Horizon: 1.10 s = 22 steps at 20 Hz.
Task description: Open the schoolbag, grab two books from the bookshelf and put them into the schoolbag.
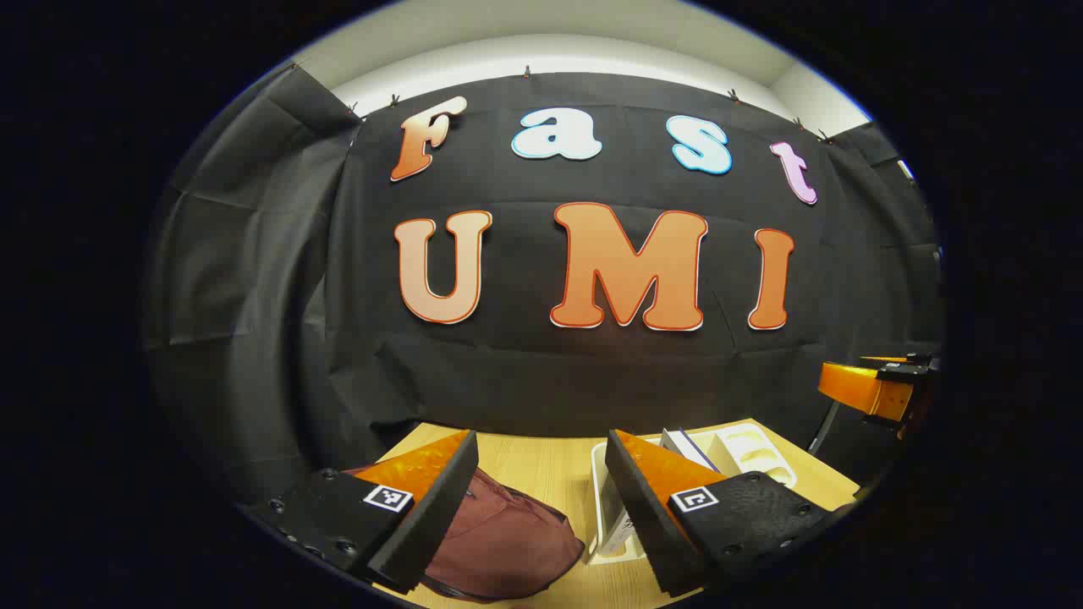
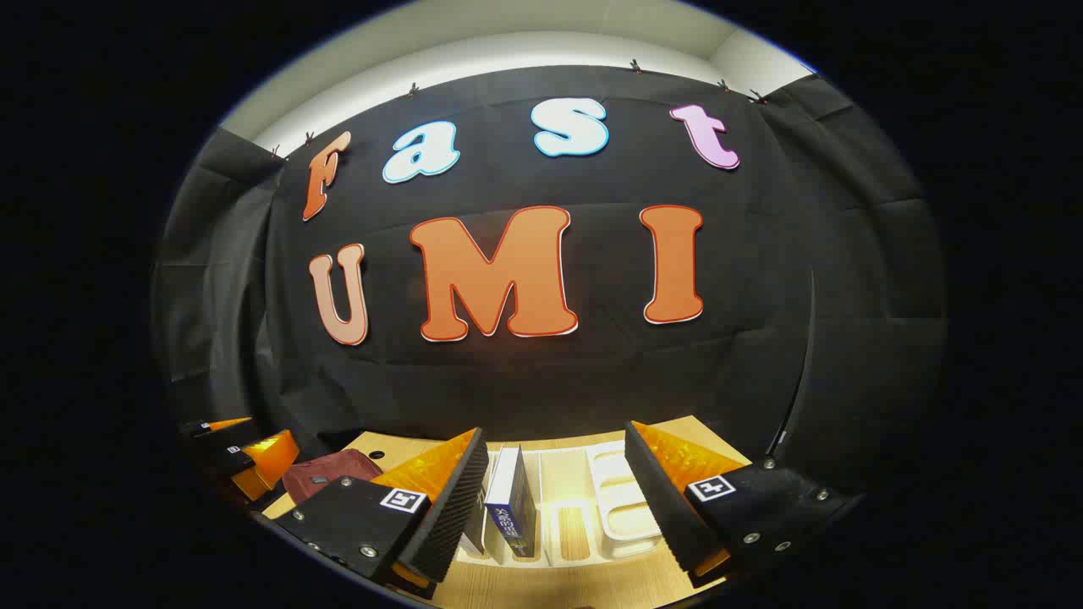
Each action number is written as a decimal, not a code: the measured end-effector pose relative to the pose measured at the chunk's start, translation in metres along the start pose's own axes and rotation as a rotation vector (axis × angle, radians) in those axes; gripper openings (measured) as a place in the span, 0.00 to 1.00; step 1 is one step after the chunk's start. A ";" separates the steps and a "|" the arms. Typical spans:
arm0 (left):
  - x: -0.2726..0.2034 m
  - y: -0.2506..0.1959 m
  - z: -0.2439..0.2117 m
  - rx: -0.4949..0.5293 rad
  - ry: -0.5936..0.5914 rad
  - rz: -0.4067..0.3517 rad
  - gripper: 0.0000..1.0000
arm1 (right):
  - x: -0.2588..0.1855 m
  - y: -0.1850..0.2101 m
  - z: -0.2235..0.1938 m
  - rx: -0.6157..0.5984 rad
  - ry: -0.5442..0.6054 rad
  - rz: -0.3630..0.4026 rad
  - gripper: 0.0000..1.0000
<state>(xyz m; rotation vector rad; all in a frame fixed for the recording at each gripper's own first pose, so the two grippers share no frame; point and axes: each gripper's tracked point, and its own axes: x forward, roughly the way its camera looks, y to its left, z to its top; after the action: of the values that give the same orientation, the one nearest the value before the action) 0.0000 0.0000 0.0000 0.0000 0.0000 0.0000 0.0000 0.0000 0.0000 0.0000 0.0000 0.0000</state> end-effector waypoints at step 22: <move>0.009 0.000 -0.001 0.011 0.004 0.002 0.95 | 0.006 -0.013 0.003 0.017 -0.006 -0.037 0.96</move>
<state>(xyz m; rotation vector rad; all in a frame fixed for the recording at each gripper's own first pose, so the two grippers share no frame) 0.0085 0.0001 -0.0008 0.0115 0.0039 0.0023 0.0061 -0.0127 0.0025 0.0168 -0.0061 -0.0367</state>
